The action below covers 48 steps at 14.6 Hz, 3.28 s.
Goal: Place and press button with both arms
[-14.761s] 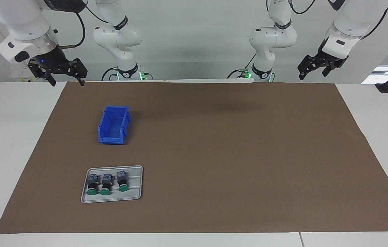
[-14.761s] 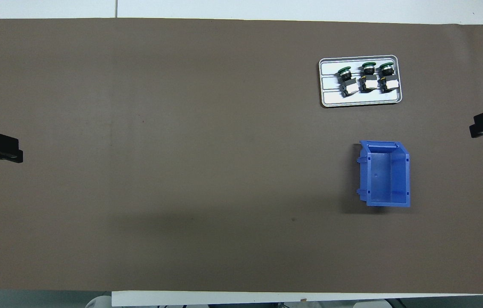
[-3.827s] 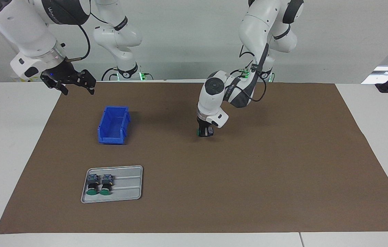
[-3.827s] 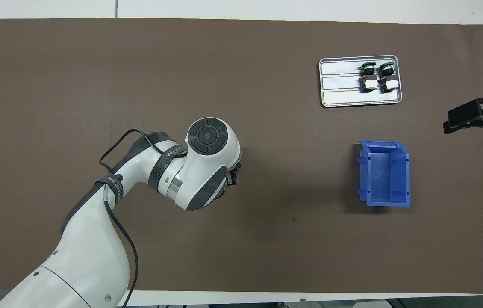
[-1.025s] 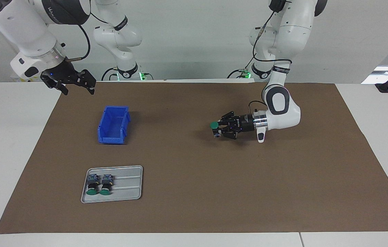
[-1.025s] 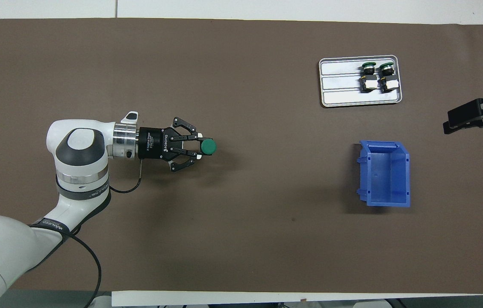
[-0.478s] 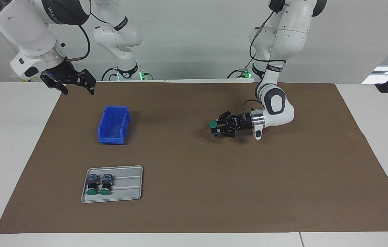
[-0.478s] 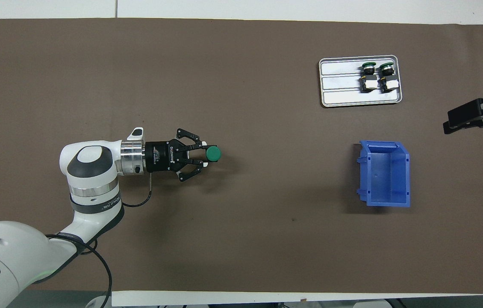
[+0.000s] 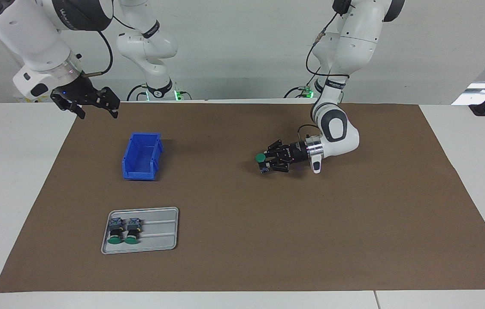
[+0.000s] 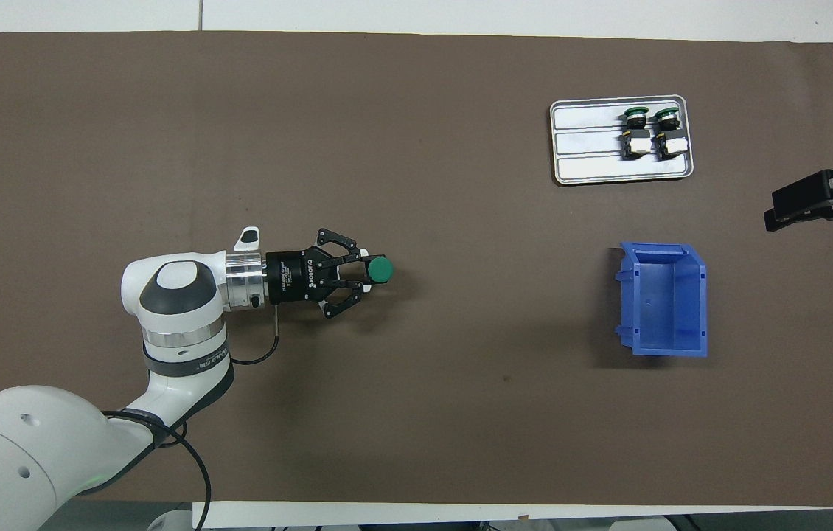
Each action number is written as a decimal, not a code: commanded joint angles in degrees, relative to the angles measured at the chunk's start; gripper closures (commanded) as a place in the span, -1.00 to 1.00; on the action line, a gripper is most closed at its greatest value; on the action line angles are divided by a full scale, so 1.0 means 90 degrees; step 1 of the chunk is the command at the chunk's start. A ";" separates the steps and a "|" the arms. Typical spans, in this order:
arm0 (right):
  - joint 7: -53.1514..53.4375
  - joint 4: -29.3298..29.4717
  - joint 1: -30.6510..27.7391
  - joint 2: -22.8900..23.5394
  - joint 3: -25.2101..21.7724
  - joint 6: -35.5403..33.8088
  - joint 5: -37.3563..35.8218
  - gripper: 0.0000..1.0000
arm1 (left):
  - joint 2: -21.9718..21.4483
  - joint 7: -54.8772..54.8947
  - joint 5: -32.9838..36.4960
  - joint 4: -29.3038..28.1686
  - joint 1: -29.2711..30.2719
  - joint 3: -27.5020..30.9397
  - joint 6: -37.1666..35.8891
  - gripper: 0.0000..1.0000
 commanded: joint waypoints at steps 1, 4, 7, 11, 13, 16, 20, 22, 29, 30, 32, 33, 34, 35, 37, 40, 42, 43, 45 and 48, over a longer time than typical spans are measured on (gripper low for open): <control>-0.0127 -0.0157 -0.0071 -0.0136 0.0036 -0.0001 0.0039 -1.00 | -0.0042 0.0211 -0.0202 -0.0155 -0.0017 0.0023 0.0039 0.76; -0.0127 -0.0157 -0.0071 -0.0136 0.0036 -0.0001 0.0039 -1.00 | -0.0033 0.0250 -0.0241 -0.0175 -0.0046 0.0023 0.0117 0.72; -0.0127 -0.0157 -0.0071 -0.0136 0.0036 -0.0001 0.0039 -1.00 | -0.0042 0.0289 -0.0271 -0.0185 -0.0094 0.0023 0.0195 0.55; -0.0127 -0.0157 -0.0071 -0.0136 0.0036 -0.0001 0.0039 -1.00 | -0.0033 0.0289 -0.0280 -0.0194 -0.0095 0.0023 0.0292 0.41; -0.0127 -0.0147 -0.0080 -0.0136 0.0036 -0.0001 0.0039 -1.00 | -0.0033 0.0299 -0.0271 -0.0214 -0.0133 0.0023 0.0322 0.39; -0.0127 -0.0157 -0.0080 -0.0136 0.0036 -0.0001 0.0039 -1.00 | -0.0033 0.0338 -0.0280 -0.0224 -0.0124 0.0023 0.0351 0.13; -0.0127 -0.0157 -0.0071 -0.0136 0.0036 -0.0001 0.0039 -1.00 | -0.0081 0.0338 -0.0280 -0.0272 -0.0075 0.0033 0.0361 -0.07; -0.0127 -0.0157 -0.0080 -0.0136 0.0036 -0.0001 0.0039 -1.00 | -0.0120 0.0328 -0.0280 -0.0302 -0.0085 0.0033 0.0371 -0.29; -0.0127 -0.0147 -0.0080 -0.0136 0.0036 -0.0001 0.0039 -1.00 | -0.0325 0.0064 -0.0261 -0.0331 -0.0036 0.0062 0.0527 -1.00; -0.0127 -0.0147 -0.0071 -0.0136 0.0036 -0.0001 0.0039 -1.00 | -0.0384 0.0026 -0.0261 -0.0321 -0.0036 0.0062 0.0566 -1.00; -0.0127 -0.0157 -0.0071 -0.0136 0.0036 -0.0001 0.0039 -1.00 | -0.0355 -0.0004 -0.0261 -0.0292 -0.0123 0.0062 0.0760 -1.00; -0.0127 -0.0157 -0.0071 -0.0136 0.0036 -0.0001 0.0039 -1.00 | -0.0355 -0.0014 -0.0251 -0.0282 -0.0124 0.0062 0.0810 -1.00; -0.0127 -0.0157 -0.0071 -0.0136 0.0036 -0.0001 0.0039 -1.00 | -0.0394 -0.0023 -0.0251 -0.0282 -0.0075 0.0062 0.0801 -1.00; -0.0127 -0.0157 -0.0071 -0.0136 0.0036 -0.0001 0.0039 -1.00 | -0.0471 -0.0062 -0.0193 -0.0282 -0.0046 0.0062 0.0810 -1.00; -0.0127 -0.0157 -0.0071 -0.0136 0.0036 -0.0001 0.0039 -1.00 | -0.0676 -0.0179 -0.0163 -0.0292 0.0032 0.0072 0.0820 -1.00; -0.0127 -0.0157 -0.0071 -0.0136 0.0036 -0.0001 0.0039 -1.00 | -0.0989 -0.0549 0.0137 -0.0282 0.0062 0.0082 0.0946 -1.00; -0.0127 -0.0157 -0.0071 -0.0136 0.0036 -0.0001 0.0039 -1.00 | -0.1310 -0.0979 0.0781 -0.0234 0.0062 0.0082 0.1268 -1.00; -0.0127 -0.0157 -0.0071 -0.0136 0.0036 -0.0001 0.0039 -1.00 | -0.1467 -0.1106 0.1229 -0.0224 0.0062 0.0082 0.1279 -1.00; -0.0127 -0.0157 -0.0071 -0.0136 0.0036 -0.0001 0.0039 -1.00 | -0.1633 -0.1495 0.2332 -0.0088 0.0081 0.0082 0.1328 -1.00; -0.0127 -0.0157 -0.0071 -0.0136 0.0036 -0.0001 0.0039 -1.00 | -0.1712 -0.2384 0.3913 0.0380 0.0110 0.0082 0.1309 -1.00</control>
